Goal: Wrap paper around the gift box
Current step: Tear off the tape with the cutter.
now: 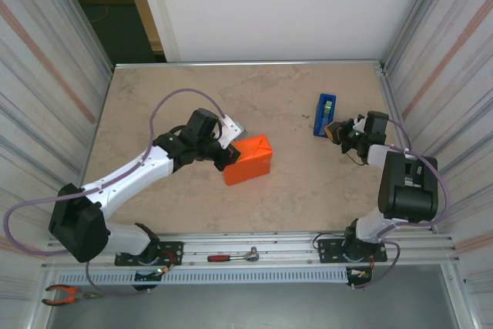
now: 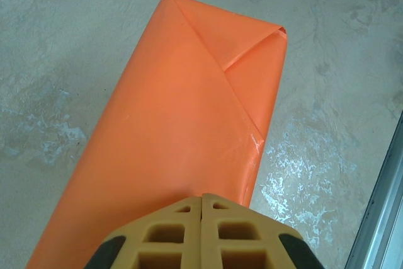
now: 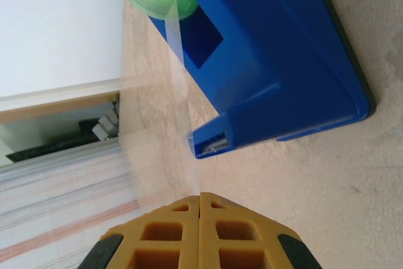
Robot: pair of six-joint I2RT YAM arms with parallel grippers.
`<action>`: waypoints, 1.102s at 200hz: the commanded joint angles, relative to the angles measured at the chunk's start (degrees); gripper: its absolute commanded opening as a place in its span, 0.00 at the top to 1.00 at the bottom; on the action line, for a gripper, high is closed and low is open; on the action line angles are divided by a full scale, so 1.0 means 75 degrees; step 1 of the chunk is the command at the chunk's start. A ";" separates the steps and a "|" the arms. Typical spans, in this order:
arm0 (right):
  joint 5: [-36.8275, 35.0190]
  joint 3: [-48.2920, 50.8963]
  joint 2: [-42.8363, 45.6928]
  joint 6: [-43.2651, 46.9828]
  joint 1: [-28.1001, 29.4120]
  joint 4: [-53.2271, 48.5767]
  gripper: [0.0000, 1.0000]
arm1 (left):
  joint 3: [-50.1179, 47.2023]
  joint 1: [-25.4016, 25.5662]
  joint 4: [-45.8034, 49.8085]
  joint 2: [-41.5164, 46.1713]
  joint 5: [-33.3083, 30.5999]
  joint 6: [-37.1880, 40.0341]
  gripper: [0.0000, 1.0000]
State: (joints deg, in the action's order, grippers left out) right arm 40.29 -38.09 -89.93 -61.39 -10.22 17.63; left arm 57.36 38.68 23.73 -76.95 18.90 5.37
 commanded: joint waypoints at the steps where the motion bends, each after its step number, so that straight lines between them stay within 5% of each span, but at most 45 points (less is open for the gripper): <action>1: 0.0148 0.0166 0.0327 -0.0124 0.0085 -0.0106 1.00 | -0.0316 0.0116 0.0988 -0.0452 -0.0340 0.0155 1.00; 220: -0.0013 0.0440 -0.0948 -0.0244 -0.0019 0.0825 1.00 | -0.0318 0.0117 0.1009 -0.0452 -0.0460 0.0197 1.00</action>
State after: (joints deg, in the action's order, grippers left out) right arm 38.72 -35.29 -94.11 -61.52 -10.26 23.62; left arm 57.41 38.68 23.75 -76.97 18.79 5.41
